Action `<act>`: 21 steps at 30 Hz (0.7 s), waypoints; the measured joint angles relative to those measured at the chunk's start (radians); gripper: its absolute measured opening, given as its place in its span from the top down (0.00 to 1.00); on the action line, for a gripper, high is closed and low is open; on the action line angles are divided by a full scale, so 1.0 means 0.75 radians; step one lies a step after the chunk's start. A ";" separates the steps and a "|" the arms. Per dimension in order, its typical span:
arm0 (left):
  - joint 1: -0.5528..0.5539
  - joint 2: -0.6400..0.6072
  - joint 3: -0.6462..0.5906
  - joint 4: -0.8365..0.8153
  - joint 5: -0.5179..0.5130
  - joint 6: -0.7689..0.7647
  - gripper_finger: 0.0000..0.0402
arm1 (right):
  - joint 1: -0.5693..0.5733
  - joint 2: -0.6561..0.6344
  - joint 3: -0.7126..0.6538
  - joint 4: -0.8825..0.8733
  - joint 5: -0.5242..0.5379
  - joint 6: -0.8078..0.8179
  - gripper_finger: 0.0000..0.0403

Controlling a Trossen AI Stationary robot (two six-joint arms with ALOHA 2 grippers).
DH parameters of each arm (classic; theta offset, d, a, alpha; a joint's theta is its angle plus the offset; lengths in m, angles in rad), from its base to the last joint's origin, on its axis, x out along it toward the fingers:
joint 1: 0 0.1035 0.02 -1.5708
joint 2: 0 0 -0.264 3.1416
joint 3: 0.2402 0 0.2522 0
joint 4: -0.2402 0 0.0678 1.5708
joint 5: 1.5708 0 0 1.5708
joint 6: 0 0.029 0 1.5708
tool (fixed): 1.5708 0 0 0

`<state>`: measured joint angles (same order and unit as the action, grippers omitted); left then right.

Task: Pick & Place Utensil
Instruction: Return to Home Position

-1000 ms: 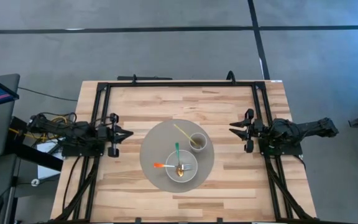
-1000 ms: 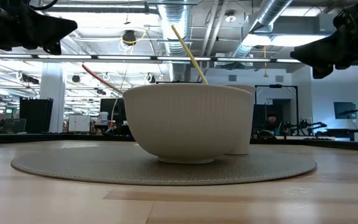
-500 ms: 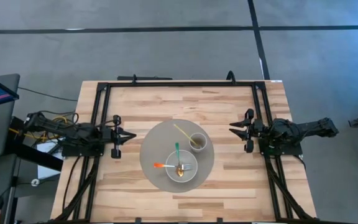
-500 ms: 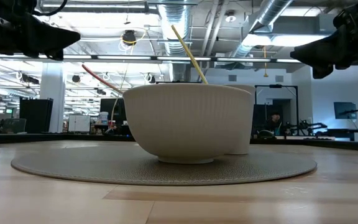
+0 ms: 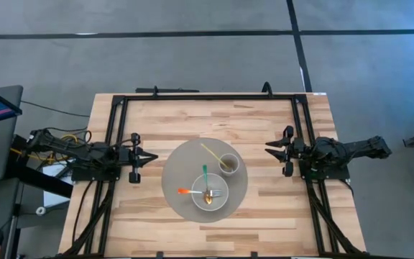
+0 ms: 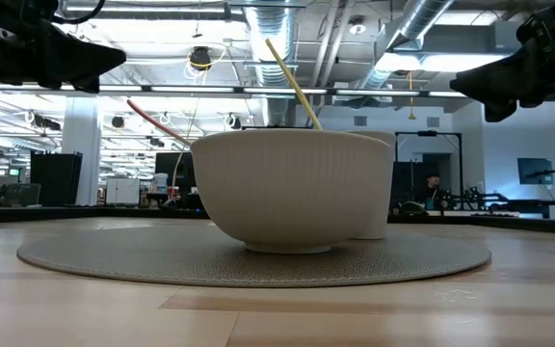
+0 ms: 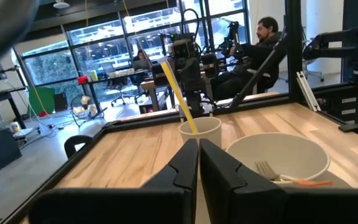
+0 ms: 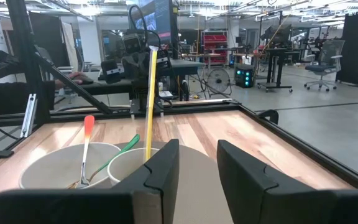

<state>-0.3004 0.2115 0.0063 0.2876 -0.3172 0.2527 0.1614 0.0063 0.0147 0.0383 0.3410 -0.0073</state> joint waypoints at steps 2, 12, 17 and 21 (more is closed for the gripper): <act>0.000 0.000 0.000 0.002 0.000 0.000 0.96 | 0.000 0.000 0.000 0.000 0.000 0.000 0.74; 0.000 0.000 0.000 0.012 0.001 0.001 0.96 | 0.000 0.000 0.000 0.000 0.000 0.000 0.74; 0.000 0.000 0.000 0.013 0.001 0.001 0.96 | 0.000 0.000 0.000 0.000 0.000 0.000 0.74; 0.001 0.000 0.000 0.018 0.000 0.001 0.96 | 0.000 0.000 0.000 0.000 0.000 0.000 0.74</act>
<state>-0.3000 0.2115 0.0063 0.3008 -0.3172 0.2531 0.1612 0.0063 0.0147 0.0383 0.3408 -0.0074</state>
